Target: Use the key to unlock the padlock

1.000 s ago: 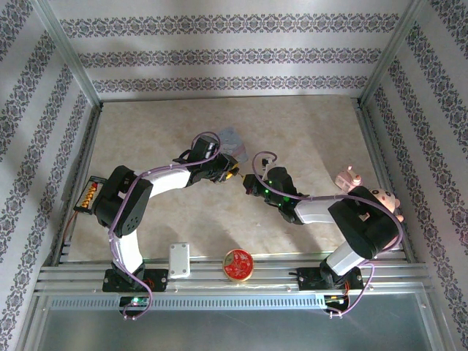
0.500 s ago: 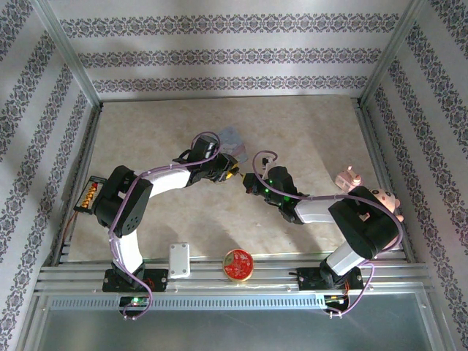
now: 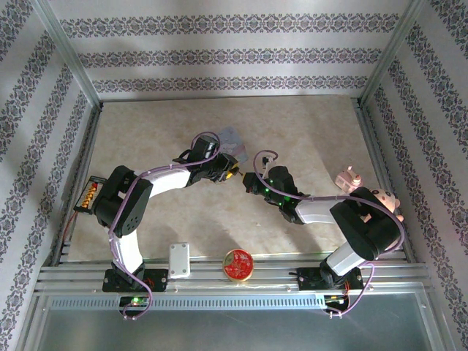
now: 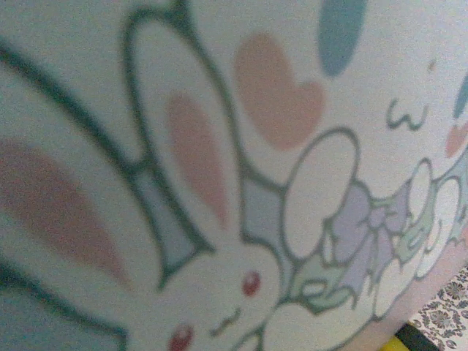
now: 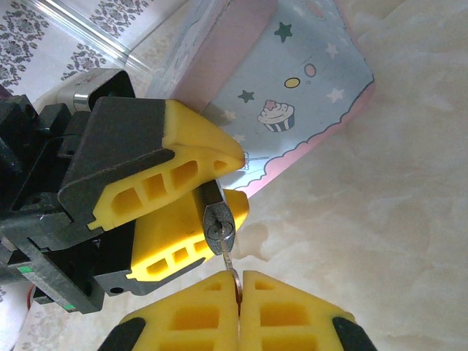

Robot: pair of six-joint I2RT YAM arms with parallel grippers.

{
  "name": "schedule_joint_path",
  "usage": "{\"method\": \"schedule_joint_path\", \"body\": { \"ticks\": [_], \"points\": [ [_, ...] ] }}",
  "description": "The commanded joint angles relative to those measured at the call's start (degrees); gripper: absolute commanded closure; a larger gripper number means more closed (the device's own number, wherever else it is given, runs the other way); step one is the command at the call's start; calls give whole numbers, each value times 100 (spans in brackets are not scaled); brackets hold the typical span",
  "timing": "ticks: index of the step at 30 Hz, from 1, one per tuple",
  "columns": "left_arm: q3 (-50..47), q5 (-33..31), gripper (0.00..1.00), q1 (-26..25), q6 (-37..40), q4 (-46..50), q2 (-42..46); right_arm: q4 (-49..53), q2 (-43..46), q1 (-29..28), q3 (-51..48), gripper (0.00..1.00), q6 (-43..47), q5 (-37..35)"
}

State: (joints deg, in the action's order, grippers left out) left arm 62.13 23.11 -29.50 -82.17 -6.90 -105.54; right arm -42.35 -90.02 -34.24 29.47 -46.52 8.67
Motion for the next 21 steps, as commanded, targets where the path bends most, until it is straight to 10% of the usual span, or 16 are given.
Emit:
{"method": "schedule_joint_path", "body": {
  "ticks": [1, 21],
  "points": [
    [-12, 370, 100, 54, -325, -31, -161, -254, -113, 25, 129, 100, -53, 131],
    [34, 473, 100, 49, -172, 30, -175, -300, -420, 168, 472, 100, -398, 713]
  ]
}}
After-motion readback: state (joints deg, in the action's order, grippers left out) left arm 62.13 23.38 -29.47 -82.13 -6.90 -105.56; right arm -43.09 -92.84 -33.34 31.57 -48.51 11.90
